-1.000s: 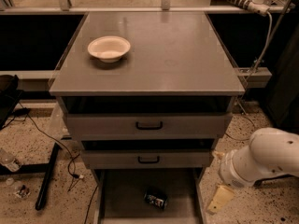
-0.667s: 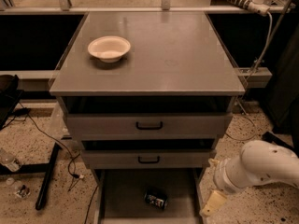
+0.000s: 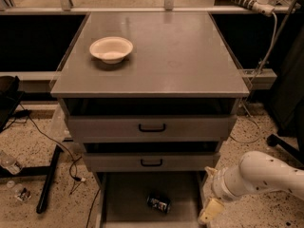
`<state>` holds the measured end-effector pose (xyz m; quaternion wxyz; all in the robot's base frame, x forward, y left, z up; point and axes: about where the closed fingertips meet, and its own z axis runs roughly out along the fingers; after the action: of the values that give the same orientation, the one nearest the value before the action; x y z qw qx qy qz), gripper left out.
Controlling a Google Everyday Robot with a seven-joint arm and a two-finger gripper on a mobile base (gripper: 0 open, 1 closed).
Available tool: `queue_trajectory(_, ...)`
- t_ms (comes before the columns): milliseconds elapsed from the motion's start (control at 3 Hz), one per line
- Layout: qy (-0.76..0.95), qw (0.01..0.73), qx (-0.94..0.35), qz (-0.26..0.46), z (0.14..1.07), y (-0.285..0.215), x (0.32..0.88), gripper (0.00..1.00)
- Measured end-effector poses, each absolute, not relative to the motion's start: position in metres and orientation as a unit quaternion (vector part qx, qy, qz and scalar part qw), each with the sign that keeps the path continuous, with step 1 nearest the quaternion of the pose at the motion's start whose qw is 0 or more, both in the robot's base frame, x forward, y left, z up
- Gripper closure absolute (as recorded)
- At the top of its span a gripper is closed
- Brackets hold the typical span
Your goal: Pick pepsi can from bottom drawer and place on counter
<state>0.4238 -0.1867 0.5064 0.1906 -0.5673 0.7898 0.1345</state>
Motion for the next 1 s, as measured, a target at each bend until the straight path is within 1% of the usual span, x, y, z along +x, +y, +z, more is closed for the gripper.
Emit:
queue_trajectory(333,0.784,0.197,-0.573,0.132,0.504,-0.182,0.422,0.0)
queue_trajectory(667,0.766,0.233,-0.587,0.121,0.476,-0.173,0.431,0.0)
queue_trajectory(1000,0.749,0.279,-0.589,0.118,0.43,-0.171,0.458,0.0)
